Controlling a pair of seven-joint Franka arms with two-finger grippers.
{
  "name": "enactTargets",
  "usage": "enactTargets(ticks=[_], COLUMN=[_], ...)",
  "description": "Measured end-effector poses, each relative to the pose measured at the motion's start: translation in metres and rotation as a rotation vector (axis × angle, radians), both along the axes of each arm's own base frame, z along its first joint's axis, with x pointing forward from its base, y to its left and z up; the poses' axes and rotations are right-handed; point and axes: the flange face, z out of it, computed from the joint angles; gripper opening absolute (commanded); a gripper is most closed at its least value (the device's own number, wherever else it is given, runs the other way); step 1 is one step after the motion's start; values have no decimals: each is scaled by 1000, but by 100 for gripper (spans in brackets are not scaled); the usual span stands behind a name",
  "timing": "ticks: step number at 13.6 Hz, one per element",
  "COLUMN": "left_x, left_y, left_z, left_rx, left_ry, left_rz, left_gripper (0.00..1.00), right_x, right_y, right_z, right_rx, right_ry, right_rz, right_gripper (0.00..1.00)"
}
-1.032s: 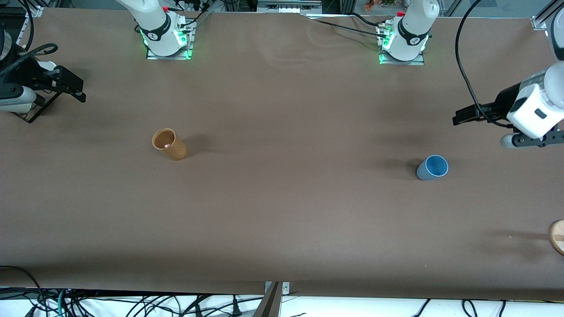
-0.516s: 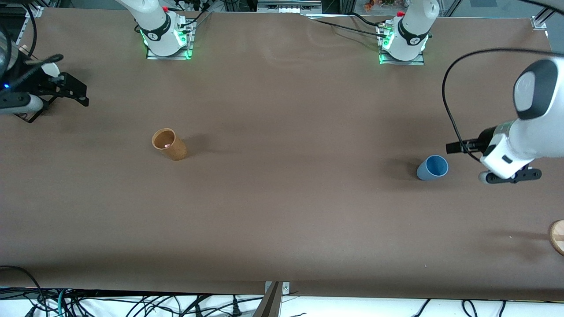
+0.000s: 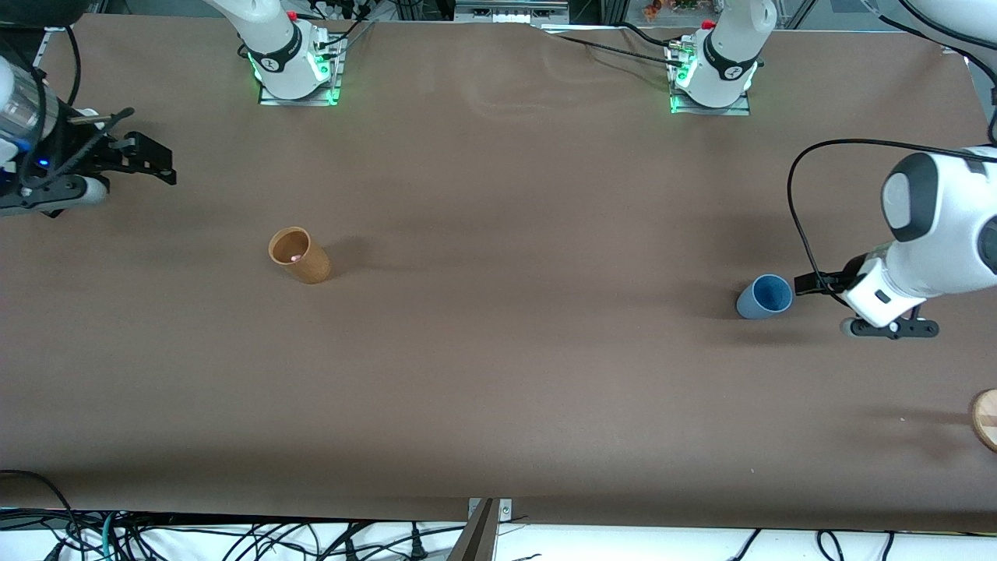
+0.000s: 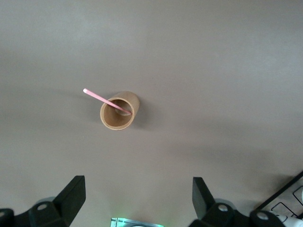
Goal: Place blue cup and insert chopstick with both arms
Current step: 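Lower the left gripper onto the blue cup while the right gripper reaches the chopstick, then pull the pink chopstick from the tan cup while the left gripper lifts the blue cup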
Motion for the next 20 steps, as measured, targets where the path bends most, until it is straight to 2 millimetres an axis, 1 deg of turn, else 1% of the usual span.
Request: enactTargets(ticks=[1,3,4,7,9,13,15,16,17,18,19,20], left_x=[-11,-25,-31,-44,-49,-47,-45,-45,-44,-43,-43,-43], left_y=[2,2,1,-1,-2,-3,-3,-4,-7,-9,-11,-12], left_z=[-11,-25,-33,-56,-63,-69,-77,-80,-83,-85,-88,-91], left_rx=[-2,-3,-2,-1,-1,1,2,3,3,3,3,3], left_ry=[-2,-18,-34,-77,-87,-115,-121,-122,-124,-129,-129,-128], left_rz=[-3,-4,-6,-10,-13,-16,-18,-20,-25,-29,-33,-35], left_gripper=[100,100,100,100,100,100,100,100,82,42,11,0], right_x=[1,1,-2,-11,-19,-44,-54,-54,-52,-49,-45,-42], right_y=[2,12,20,42,58,101,107,107,106,107,108,110], right_z=[-13,-44,-59,-95,-121,-177,-201,-208,-212,-216,-220,-226], right_rx=[4,11,12,13,13,21,24,16,2,-11,-20,-24], right_ry=[-7,-31,-34,-30,-36,-106,-151,-171,-196,-221,-241,-257], right_rz=[11,38,52,91,122,205,227,243,265,285,302,315], right_gripper=[100,100,100,100,100,99,98,96,96,95,95,95])
